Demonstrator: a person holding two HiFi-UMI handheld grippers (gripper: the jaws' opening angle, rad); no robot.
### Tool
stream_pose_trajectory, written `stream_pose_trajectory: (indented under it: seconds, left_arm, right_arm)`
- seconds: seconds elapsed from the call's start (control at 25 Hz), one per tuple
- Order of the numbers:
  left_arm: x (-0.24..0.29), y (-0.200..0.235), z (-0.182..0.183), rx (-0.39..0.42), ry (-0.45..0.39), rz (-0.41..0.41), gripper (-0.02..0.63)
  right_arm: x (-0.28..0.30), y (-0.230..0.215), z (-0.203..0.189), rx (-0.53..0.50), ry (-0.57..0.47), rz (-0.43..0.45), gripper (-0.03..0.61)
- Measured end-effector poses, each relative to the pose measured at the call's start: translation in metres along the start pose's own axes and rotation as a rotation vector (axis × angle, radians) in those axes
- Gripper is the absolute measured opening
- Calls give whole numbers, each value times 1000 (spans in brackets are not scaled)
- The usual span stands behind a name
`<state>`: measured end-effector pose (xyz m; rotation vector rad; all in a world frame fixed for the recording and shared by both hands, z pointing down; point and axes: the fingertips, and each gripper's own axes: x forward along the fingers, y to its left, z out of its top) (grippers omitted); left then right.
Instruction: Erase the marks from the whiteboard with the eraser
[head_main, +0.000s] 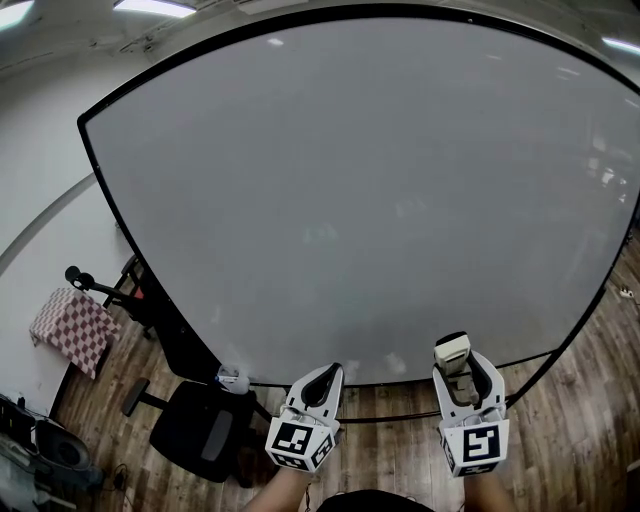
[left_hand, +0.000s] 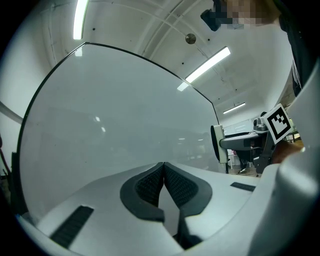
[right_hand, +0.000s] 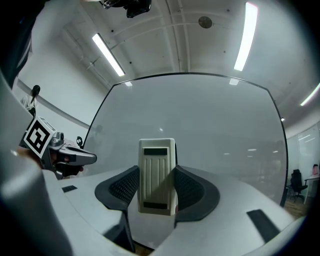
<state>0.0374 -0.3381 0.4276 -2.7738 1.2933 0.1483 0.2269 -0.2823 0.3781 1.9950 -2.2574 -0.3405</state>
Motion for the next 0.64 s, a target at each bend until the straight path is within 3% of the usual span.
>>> stream_pose_trajectory:
  seconds: [0.16,0.4,0.64]
  left_arm:
    - [-4,3,-1,-2,-1,12,20]
    - [-7,1,-2,10,3,20,20]
    - [-7,0,0,24,3,18,20]
  right_arm:
    - [5,4,3,-67,-6,8,245]
    - [7,4,0,-14,-8,-6,245]
    - [14,9,6,-70,-23,-8,245]
